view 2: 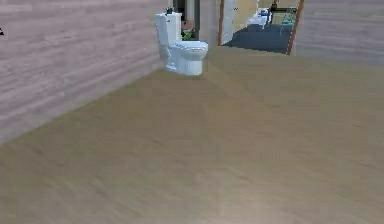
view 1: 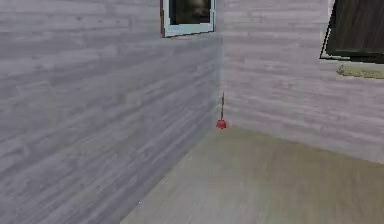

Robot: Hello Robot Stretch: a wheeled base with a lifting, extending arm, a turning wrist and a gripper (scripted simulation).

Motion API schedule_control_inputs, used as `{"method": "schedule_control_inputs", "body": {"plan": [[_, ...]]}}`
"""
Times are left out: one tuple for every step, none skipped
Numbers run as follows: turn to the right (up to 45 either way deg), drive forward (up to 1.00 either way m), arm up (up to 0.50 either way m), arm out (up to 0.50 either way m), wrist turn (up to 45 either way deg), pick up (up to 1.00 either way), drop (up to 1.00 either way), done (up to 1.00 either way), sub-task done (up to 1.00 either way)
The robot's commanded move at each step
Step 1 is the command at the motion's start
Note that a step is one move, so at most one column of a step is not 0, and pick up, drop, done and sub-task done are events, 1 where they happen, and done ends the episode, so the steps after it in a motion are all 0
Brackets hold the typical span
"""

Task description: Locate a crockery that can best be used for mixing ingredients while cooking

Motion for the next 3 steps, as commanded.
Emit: {"method": "schedule_control_inputs", "body": {"plan": [[45.0, 0.00, 0.00, 0.00, 0.0, 0.00, 0.00, 0.00, 0.00], [45.0, 0.00, 0.00, 0.00, 0.0, 0.00, 0.00, 0.00, 0.00], [21.0, 0.00, 0.00, 0.00, 0.0, 0.00, 0.00, 0.00, 0.00]]}}
